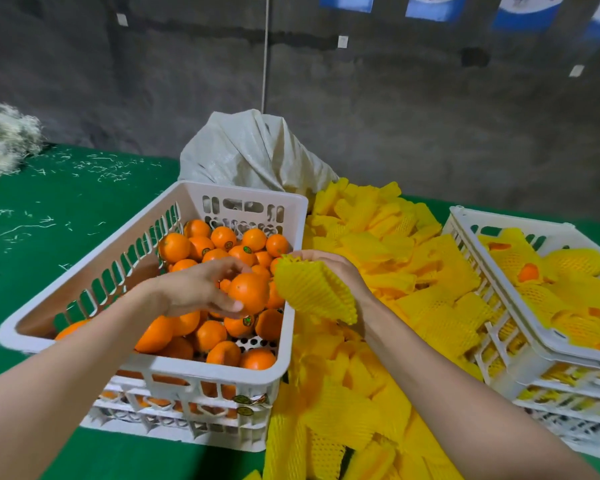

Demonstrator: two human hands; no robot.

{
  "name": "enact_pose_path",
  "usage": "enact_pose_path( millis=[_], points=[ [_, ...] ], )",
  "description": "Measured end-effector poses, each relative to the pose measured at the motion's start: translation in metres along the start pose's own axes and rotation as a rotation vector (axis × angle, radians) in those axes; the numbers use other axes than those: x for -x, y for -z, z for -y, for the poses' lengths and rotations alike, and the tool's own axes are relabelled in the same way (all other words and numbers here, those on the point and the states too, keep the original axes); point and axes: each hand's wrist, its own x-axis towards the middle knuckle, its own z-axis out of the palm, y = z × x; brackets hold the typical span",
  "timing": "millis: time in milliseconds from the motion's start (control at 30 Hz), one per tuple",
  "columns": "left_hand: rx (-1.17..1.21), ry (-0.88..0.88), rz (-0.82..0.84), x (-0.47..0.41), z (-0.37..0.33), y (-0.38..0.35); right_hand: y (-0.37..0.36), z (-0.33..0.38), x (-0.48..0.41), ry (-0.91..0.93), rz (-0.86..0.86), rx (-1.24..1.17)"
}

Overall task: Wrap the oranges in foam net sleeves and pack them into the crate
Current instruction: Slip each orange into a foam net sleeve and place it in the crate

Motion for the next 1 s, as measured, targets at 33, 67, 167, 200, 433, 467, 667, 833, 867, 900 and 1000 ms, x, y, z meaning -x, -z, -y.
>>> enact_pose_path(
  millis=[33, 67, 167, 200, 433, 467, 667, 833, 867, 900, 1000],
  points=[
    [0.134, -0.025, 0.016, 0.001, 0.0, -0.003, 0.003, 0.002, 0.003, -0.011, 0.004, -0.016],
    [0.265, -0.076, 0.052, 0.002, -0.002, -0.007, 0.008, 0.002, 0.008, -0.038, 0.021, -0.044],
    [0.484, -0.178, 0.042, 0.004, -0.018, -0.033, 0.016, 0.001, 0.028, -0.135, -0.047, -0.329],
    [0.579, -0.201, 0.046, 0.004, -0.021, -0.043, 0.017, 0.002, 0.037, -0.096, -0.043, -0.419],
    [0.997, -0.123, -0.03, -0.001, -0.049, -0.099, 0.036, 0.028, 0.077, -0.085, -0.173, -0.347],
    [1.003, -0.113, -0.053, -0.003, -0.051, -0.104, 0.042, 0.028, 0.08, -0.08, -0.127, -0.308],
    [1.073, -0.066, -0.102, -0.017, -0.061, -0.14, 0.052, 0.027, 0.086, 0.029, -0.028, -0.327],
    [1.058, -0.12, -0.043, -0.024, -0.063, -0.176, 0.047, 0.02, 0.086, 0.071, 0.028, -0.247],
    [1.076, -0.127, -0.056, -0.027, -0.061, -0.182, 0.048, 0.019, 0.087, 0.097, -0.002, -0.19],
    [1.102, -0.126, -0.071, -0.029, -0.06, -0.186, 0.049, 0.018, 0.087, 0.135, -0.056, -0.118],
    [1.106, -0.132, -0.097, -0.031, -0.059, -0.197, 0.059, 0.012, 0.088, 0.317, -0.265, 0.146]
  ],
)
